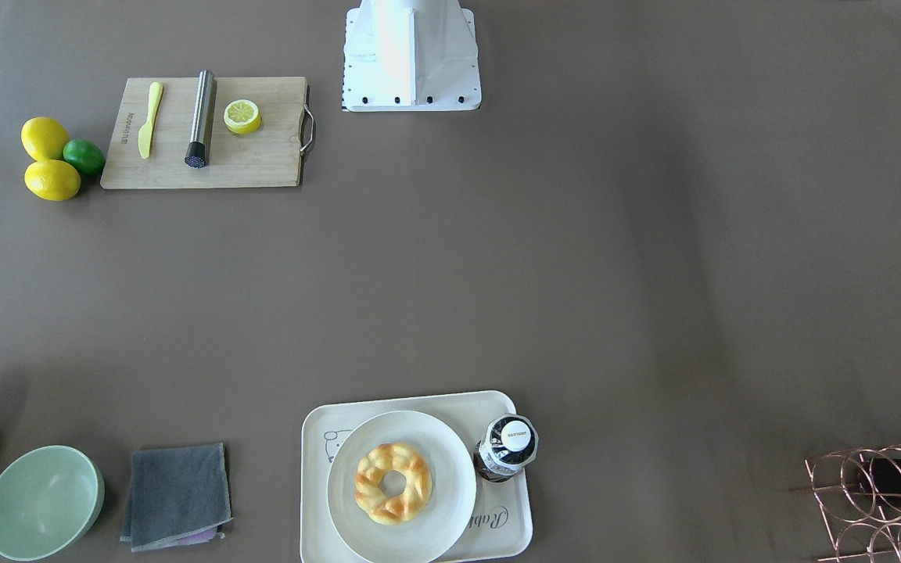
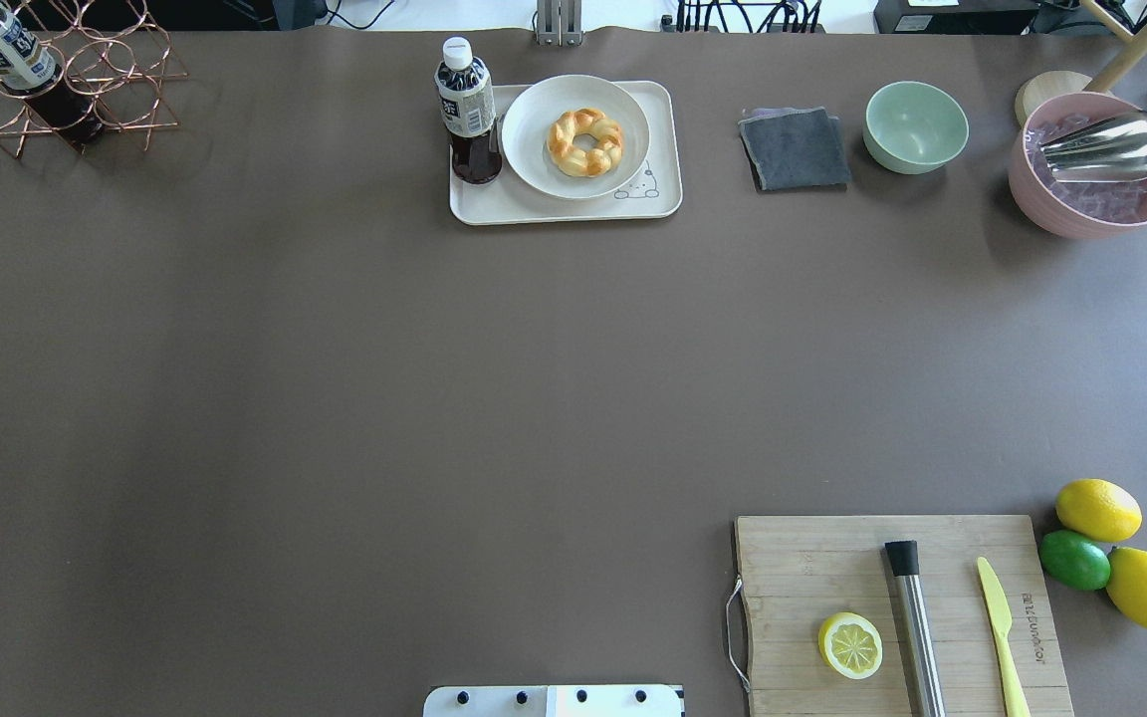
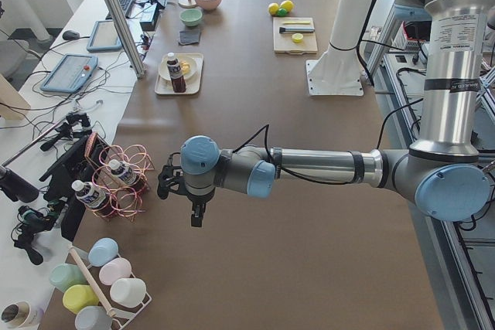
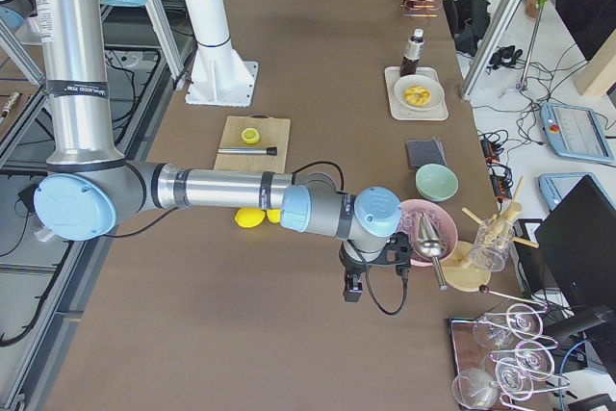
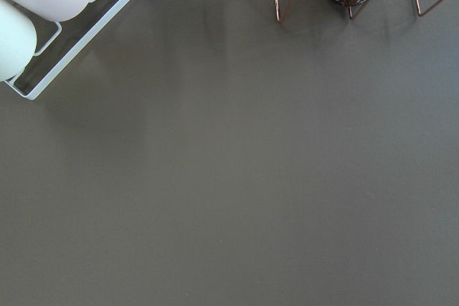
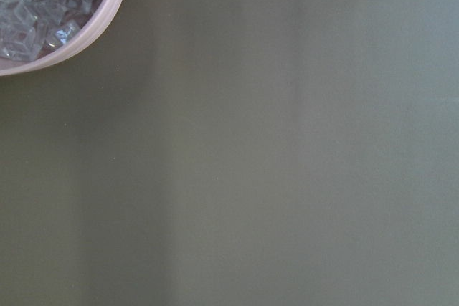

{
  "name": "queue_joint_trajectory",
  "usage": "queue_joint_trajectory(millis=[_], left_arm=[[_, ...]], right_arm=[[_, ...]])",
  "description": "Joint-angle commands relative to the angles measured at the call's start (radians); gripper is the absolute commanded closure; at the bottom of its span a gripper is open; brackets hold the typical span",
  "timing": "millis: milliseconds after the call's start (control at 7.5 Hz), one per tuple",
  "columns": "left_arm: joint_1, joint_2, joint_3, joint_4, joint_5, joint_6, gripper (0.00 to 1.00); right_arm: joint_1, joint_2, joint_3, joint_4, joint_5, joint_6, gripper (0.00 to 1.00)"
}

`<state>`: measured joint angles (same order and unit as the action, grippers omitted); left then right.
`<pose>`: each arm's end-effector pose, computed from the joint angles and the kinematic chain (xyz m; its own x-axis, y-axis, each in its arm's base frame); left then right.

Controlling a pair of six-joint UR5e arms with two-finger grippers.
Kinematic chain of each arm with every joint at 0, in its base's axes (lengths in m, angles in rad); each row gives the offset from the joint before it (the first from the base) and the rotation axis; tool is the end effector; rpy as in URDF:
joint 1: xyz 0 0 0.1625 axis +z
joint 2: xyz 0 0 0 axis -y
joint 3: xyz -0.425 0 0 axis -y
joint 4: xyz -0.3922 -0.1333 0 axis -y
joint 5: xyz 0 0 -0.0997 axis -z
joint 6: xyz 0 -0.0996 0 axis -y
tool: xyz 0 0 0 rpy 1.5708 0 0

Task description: Place donut on tray

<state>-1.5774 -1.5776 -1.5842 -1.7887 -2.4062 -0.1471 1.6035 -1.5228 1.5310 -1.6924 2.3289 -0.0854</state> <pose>-0.0628 -0.5073 0.6210 0.6638 0.0262 -0.7474 0.1048 0.9863 0.1277 0.0812 -0.5011 0.6669 0.7233 0.0164 0.6903 0.0293 0.9981 -0.0545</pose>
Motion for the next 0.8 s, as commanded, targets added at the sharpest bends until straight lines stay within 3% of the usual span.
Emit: queue_joint_trajectory(millis=[0, 267, 667], left_arm=[[-0.001, -0.012, 0.001, 0.002, 0.009, 0.0, 0.01], [-0.006, -0.01, -0.017, 0.002, 0.1, 0.001, 0.01], [-0.006, -0.01, -0.017, 0.005, 0.116, 0.001, 0.01]], right_arm=[[0.001, -0.004, -0.009, 0.008, 0.014, 0.004, 0.01], [0.001, 0.006, -0.018, 0.008, 0.012, 0.006, 0.01], [0.001, 0.013, -0.017, 0.008, 0.01, 0.007, 0.01]])
